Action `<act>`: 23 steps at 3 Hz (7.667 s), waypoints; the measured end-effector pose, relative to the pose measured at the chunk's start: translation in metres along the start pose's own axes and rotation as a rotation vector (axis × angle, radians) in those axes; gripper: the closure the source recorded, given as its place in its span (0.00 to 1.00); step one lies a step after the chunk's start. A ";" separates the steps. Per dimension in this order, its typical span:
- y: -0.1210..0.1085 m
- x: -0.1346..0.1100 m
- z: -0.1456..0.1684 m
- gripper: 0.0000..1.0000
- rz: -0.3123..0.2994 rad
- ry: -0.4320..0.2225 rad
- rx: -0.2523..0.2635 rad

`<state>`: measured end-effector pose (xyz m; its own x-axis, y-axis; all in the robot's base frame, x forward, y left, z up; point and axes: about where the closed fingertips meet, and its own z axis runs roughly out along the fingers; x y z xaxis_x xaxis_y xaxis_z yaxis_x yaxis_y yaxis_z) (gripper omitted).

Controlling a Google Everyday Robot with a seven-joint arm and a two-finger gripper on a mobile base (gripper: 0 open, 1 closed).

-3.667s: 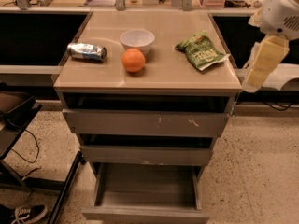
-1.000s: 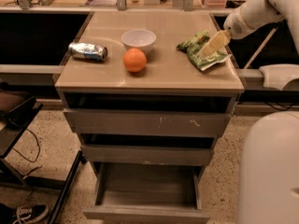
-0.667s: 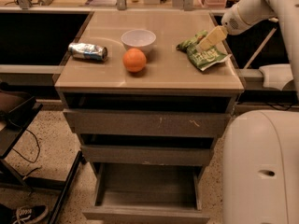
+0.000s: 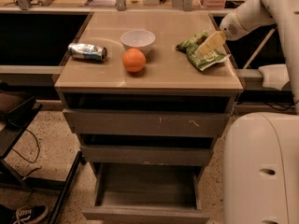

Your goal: Place green jalapeno chip bag into bottom drawer

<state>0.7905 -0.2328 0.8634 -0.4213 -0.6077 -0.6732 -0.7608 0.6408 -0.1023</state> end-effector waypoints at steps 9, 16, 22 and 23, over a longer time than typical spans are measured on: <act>0.034 0.010 -0.215 1.00 0.081 -0.225 0.304; 0.248 0.192 -0.123 1.00 0.602 0.114 0.146; 0.277 0.336 0.132 1.00 0.934 0.194 0.155; 0.274 0.318 0.149 1.00 0.972 0.172 0.158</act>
Offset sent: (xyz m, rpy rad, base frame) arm -0.0419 0.0509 -0.0872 0.0930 0.1558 0.1652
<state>0.5217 -0.1808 0.5122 -0.9011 0.1623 -0.4020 0.0218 0.9430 0.3320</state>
